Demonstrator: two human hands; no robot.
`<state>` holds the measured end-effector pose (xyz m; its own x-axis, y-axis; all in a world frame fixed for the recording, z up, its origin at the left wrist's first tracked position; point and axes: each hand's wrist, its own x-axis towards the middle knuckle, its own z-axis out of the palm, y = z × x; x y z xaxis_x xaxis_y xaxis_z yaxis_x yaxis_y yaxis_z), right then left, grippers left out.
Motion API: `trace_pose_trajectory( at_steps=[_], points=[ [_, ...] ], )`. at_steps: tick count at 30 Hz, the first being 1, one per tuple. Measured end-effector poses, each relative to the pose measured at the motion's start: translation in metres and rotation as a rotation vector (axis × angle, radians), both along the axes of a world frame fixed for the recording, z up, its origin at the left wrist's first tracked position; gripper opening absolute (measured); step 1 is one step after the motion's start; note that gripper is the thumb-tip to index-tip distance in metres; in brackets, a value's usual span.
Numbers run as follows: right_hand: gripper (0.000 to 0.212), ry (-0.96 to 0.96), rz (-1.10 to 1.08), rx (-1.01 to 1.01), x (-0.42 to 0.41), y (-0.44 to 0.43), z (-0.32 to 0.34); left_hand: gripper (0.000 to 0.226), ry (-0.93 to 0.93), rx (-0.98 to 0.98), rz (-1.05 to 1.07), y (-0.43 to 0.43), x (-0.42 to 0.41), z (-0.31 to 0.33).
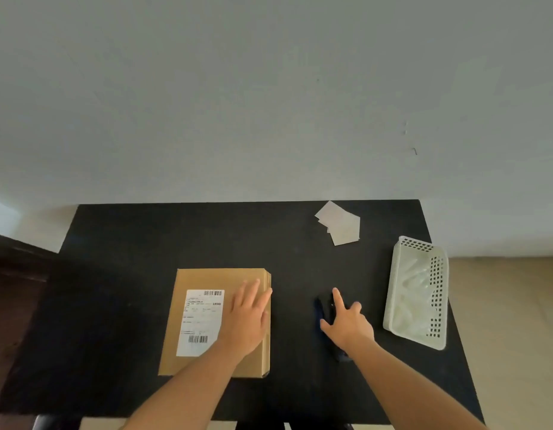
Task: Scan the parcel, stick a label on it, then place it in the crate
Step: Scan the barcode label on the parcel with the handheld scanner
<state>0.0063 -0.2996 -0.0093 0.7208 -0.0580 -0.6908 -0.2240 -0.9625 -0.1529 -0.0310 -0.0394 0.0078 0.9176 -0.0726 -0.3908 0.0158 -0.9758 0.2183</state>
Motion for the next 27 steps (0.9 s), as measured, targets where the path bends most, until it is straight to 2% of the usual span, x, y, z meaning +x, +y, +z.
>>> trace_pose_trajectory(
  at_steps=[8,11,15,18,22,27],
  points=[
    [0.1,-0.048,0.012,-0.147,-0.005,0.011,-0.05,0.057,-0.085,0.05,-0.098,-0.001,0.029,-0.034],
    [0.099,-0.098,0.045,-0.185,-0.008,0.011,-0.057,0.058,-0.083,0.081,-0.112,0.002,0.037,-0.043],
    [0.096,-0.054,0.029,-0.19,-0.007,0.009,-0.051,0.058,-0.075,0.106,-0.147,0.003,0.042,-0.044],
    [0.083,-0.077,0.014,-0.17,0.009,0.006,-0.037,0.055,-0.087,0.132,-0.177,0.0,0.054,-0.034],
    [0.042,-0.15,0.088,-0.112,0.049,-0.005,-0.023,0.051,-0.084,0.126,-0.19,-0.013,0.084,-0.022],
    [0.021,-0.193,0.072,-0.045,0.11,-0.012,-0.016,0.051,-0.026,0.1,-0.192,-0.038,0.123,-0.024]
  ],
)
